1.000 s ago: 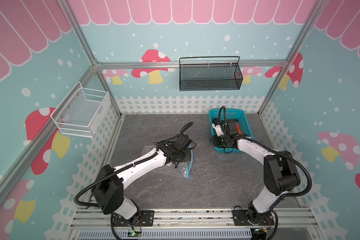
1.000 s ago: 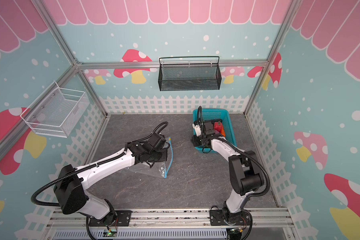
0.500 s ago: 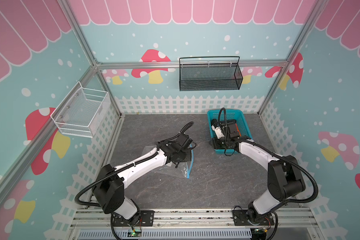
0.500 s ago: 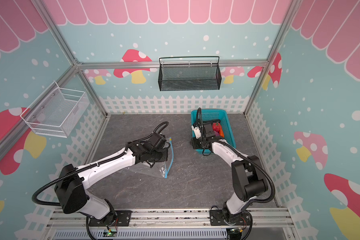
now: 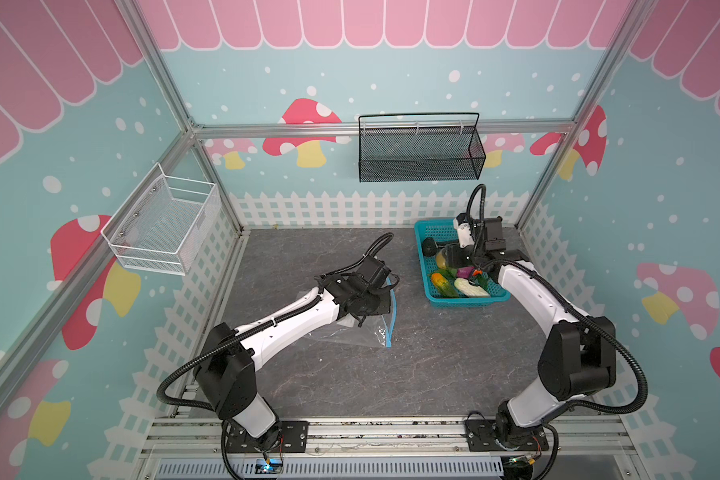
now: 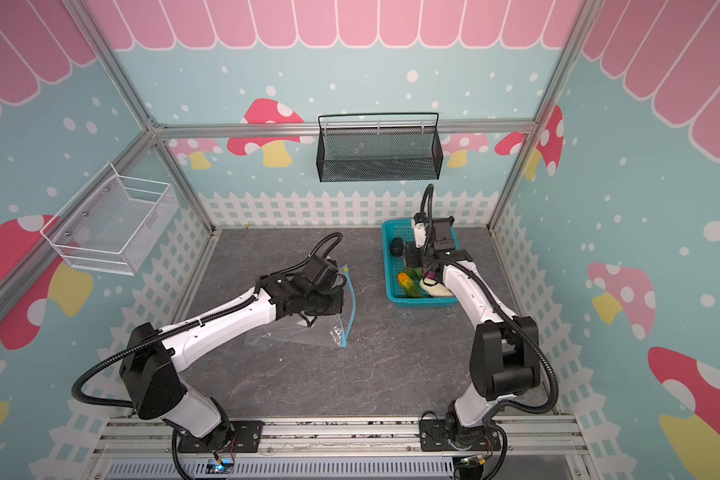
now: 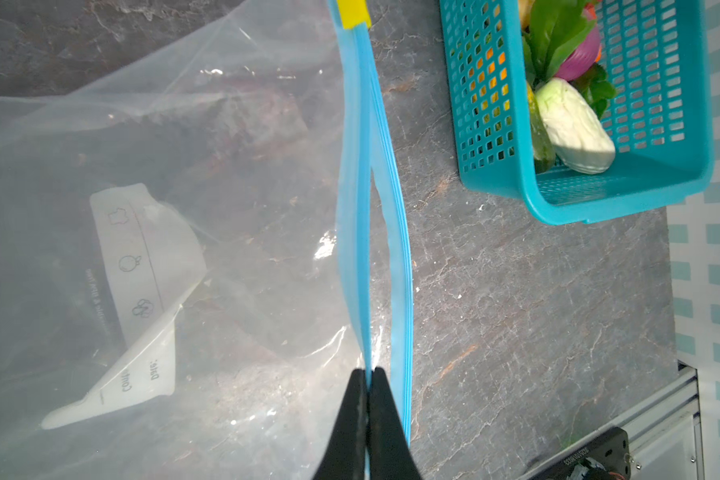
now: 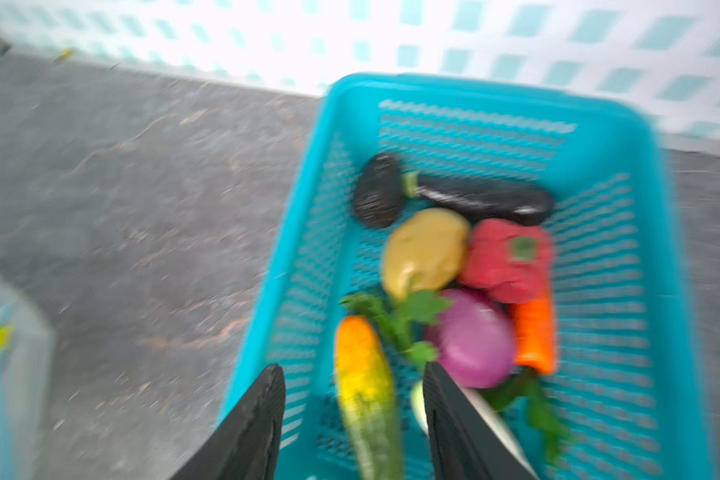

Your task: Place the food in the zip-top bag and seal the zipper

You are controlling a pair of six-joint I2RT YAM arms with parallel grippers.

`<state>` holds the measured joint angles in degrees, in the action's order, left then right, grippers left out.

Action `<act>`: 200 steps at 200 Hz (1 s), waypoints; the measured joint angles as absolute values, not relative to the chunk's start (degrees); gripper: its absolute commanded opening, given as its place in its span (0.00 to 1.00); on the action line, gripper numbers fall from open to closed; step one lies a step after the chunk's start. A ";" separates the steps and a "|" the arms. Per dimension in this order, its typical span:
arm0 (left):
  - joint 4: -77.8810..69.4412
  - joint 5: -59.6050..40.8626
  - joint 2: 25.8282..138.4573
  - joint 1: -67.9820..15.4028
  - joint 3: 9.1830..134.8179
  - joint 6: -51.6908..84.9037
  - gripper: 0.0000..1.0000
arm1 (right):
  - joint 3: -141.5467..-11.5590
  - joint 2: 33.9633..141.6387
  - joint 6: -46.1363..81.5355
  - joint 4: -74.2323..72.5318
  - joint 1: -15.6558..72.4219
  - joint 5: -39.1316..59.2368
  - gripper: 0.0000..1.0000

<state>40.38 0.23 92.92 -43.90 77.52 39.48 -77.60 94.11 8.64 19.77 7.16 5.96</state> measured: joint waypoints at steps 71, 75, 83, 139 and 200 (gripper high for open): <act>40.95 -1.10 95.15 -43.35 79.24 38.37 0.00 | -87.02 107.70 8.91 20.43 -0.49 4.19 0.65; 40.93 -1.15 95.18 -43.31 79.29 38.35 0.00 | -87.59 108.62 9.04 20.51 -0.75 4.27 0.65; 40.99 -1.23 95.26 -43.20 79.46 38.30 0.00 | -88.86 110.04 9.32 20.97 -1.06 4.32 0.66; 41.10 -1.78 96.03 -42.74 80.09 38.13 0.00 | -93.45 115.46 10.83 23.14 -1.19 4.47 0.80; 41.12 -2.20 96.66 -42.54 80.31 38.13 0.00 | -98.24 119.79 11.18 23.77 -1.19 4.56 0.80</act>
